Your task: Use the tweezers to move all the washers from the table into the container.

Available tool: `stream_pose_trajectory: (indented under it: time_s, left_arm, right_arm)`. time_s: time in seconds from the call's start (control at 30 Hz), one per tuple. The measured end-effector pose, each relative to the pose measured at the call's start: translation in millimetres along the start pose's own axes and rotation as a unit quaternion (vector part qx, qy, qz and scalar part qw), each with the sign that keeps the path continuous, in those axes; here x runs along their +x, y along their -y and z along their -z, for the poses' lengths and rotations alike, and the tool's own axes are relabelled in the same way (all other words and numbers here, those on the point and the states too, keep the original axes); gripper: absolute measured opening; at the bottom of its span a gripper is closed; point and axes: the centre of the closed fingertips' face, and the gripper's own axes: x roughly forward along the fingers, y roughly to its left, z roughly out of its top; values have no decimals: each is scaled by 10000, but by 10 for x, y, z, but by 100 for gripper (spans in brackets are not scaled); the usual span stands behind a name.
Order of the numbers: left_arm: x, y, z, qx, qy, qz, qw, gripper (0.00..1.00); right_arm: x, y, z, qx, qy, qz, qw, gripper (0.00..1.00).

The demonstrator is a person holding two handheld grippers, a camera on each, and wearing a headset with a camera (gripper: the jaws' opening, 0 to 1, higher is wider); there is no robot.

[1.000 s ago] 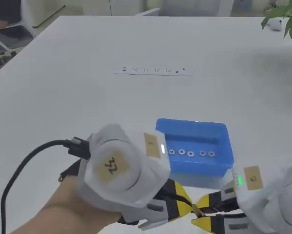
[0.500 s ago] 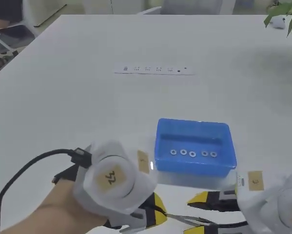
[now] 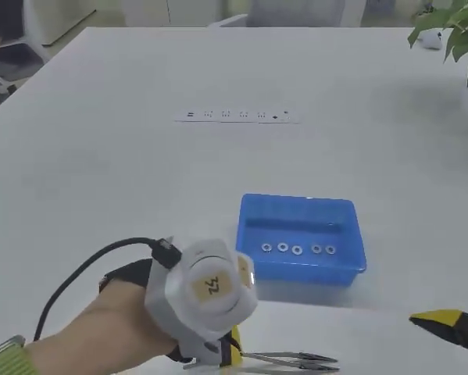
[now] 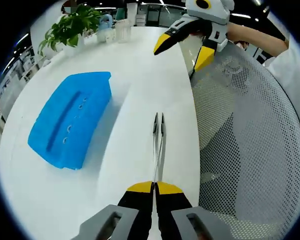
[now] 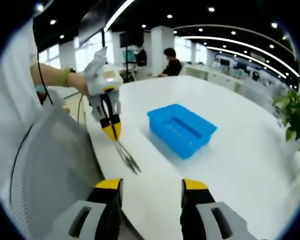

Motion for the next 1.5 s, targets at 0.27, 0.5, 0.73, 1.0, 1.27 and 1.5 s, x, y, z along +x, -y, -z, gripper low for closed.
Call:
stream_pose_trajectory:
  time_s: [0.27, 0.5, 0.73, 1.0, 1.27, 1.5]
  left_arm:
    - [61, 22, 39, -54, -441, 121, 9989, 0]
    - [62, 32, 51, -47, -706, 246, 9972, 0]
    - [45, 29, 68, 123, -1057, 268, 9940, 0]
    - [15, 25, 77, 63, -1069, 49, 9942, 8]
    - [-509, -68, -124, -1037, 840, -1260, 9830, 43]
    - [-1088, -125, -241, -1637, 2761, -2523, 9128, 68]
  right_arm:
    - [-314, 305, 207, 668, 91, 593, 9960, 47]
    - [-322, 271, 108, 620, 212, 709, 9953, 48]
    - [-358, 279, -62, 487, 437, 726, 9952, 48]
    - [-443, 246, -191, 365, 689, 852, 9933, 49]
    - [-555, 310, -308, 646, 1387, 1183, 9811, 61]
    - [-585, 439, -440, 932, 1958, 1636, 9624, 92]
